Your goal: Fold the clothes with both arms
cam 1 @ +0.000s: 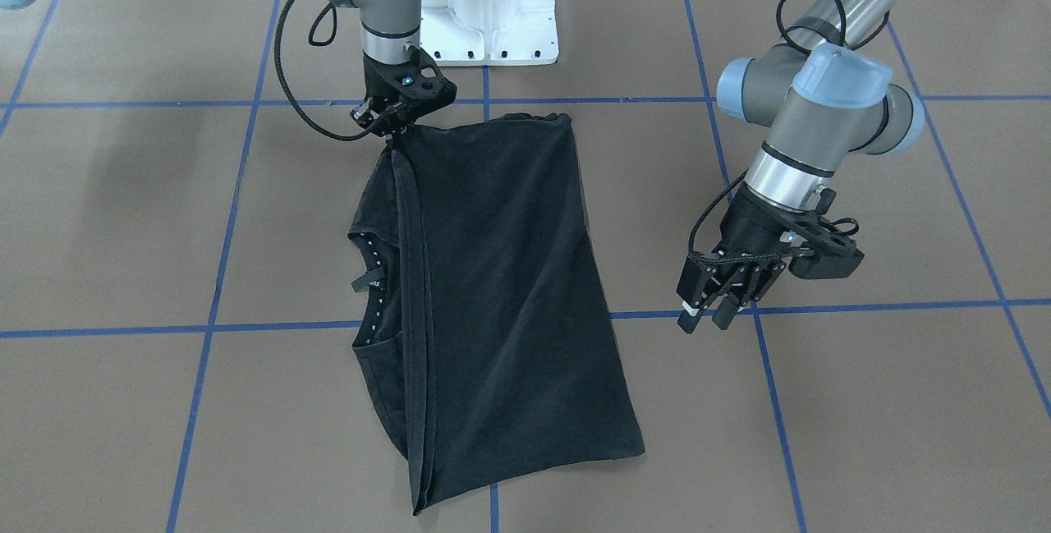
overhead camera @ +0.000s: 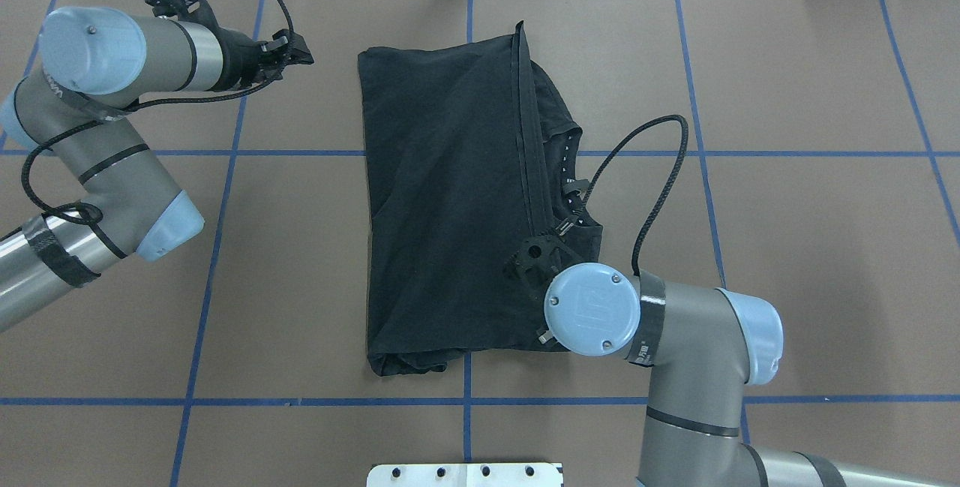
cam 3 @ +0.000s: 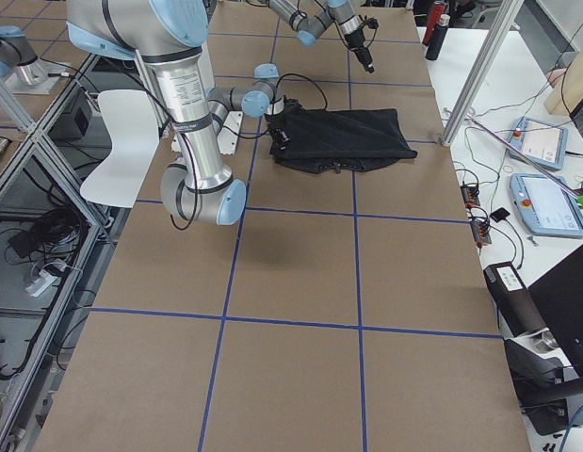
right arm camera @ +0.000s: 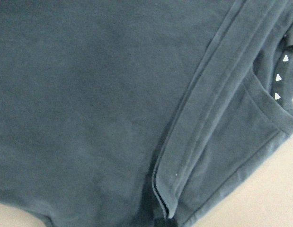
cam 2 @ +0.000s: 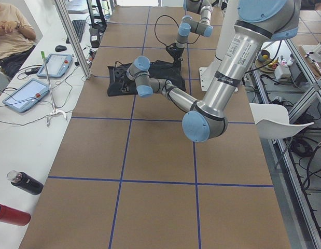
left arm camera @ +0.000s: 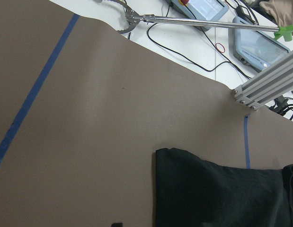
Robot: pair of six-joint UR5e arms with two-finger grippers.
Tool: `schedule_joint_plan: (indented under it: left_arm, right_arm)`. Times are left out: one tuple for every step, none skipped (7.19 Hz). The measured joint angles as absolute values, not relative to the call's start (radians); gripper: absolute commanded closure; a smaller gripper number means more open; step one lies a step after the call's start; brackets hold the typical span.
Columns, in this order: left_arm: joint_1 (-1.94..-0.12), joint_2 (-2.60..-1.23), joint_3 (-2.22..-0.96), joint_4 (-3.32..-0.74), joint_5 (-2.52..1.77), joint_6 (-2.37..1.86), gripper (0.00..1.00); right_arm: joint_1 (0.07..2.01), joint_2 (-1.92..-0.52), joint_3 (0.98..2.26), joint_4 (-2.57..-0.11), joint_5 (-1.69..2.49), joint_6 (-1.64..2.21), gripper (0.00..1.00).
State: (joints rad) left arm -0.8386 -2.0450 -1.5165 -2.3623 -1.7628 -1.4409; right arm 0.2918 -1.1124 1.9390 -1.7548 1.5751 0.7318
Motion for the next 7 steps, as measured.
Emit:
schedule_joint_plan:
  left_arm:
    - [-0.838, -2.046, -1.517, -2.362, -1.762, -1.447, 0.36]
    - [-0.838, -2.046, -1.517, -2.362, -1.762, -1.456, 0.36]
    - [-0.838, -2.046, -1.517, -2.362, -1.761, -1.460, 0.36]
    - [-0.838, -2.045, -1.516, -2.362, -1.761, -1.461, 0.36]
    - [-0.838, -2.045, -1.516, -2.362, -1.761, -1.462, 0.36]
    - [-0.838, -2.045, -1.516, -2.362, -1.761, -1.462, 0.36]
    - [-0.838, -2.045, -1.516, -2.362, -1.761, -1.462, 0.36]
  right_arm:
    - [0.283, -1.155, 1.963, -1.752, 1.569, 0.796, 1.00]
    - [0.257, -1.180, 1.972, -1.748, 1.560, 0.890, 1.00]
    - [0.227, -1.187, 1.978, -1.747, 1.548, 0.973, 0.87]
    - [0.212, -1.186, 1.986, -1.746, 1.541, 1.014, 0.47]
    - [0.210, -1.185, 1.991, -1.746, 1.539, 1.029, 0.31]
    - [0.215, -1.184, 1.994, -1.746, 1.539, 1.042, 0.25]
    - [0.222, -1.183, 1.996, -1.745, 1.540, 1.084, 0.25]
